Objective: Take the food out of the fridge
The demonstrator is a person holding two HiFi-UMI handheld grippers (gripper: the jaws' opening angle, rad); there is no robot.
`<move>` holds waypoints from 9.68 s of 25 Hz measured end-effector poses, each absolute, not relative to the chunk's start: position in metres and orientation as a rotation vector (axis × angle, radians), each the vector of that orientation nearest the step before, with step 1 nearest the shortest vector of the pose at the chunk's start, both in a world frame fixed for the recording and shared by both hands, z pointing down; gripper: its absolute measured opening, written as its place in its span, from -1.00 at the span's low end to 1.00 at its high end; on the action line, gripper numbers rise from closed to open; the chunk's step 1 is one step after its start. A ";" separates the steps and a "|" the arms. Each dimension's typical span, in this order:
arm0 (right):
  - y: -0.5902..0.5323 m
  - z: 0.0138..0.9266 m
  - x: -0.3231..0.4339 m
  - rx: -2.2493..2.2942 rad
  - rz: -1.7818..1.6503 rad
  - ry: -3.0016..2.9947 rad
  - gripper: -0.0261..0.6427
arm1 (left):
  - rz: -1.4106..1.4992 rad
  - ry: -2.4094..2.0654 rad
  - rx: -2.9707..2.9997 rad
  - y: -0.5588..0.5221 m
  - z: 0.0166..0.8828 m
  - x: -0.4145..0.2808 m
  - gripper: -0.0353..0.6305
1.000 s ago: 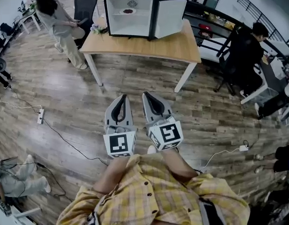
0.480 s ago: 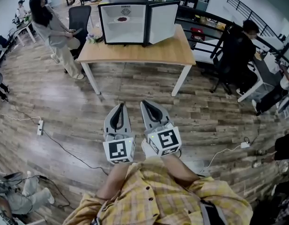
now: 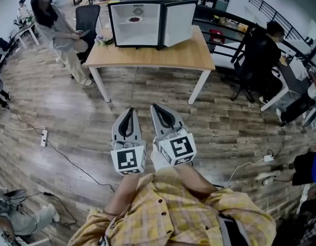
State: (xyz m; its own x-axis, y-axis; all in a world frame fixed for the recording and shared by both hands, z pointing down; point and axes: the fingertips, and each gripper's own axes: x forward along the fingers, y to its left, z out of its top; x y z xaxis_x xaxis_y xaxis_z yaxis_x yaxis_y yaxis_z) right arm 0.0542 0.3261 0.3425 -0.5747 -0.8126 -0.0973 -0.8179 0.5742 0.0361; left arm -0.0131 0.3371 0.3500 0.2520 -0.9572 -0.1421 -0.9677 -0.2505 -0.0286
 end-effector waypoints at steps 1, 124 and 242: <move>0.323 0.344 0.055 -1.415 0.115 2.721 -0.90 | 0.142 1.854 -2.393 0.334 0.350 -0.013 -0.87; -0.538 0.542 -0.040 -1.006 -1.707 1.347 -0.31 | 0.003 1.902 -2.468 -0.346 0.403 -0.145 -0.87; -0.328 0.462 -0.007 -0.801 -1.672 1.522 -0.86 | 0.049 1.862 -2.489 -0.298 0.395 -0.089 -0.87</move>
State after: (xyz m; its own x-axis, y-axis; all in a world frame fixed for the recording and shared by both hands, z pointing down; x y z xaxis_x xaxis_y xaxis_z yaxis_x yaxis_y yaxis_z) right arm -0.0068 -0.3277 0.4618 -0.5427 -0.8395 -0.0250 0.1033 -0.0372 -0.9940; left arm -0.0894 -0.2982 0.3954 0.2823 -0.9583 -0.0445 -0.9593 -0.2823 -0.0073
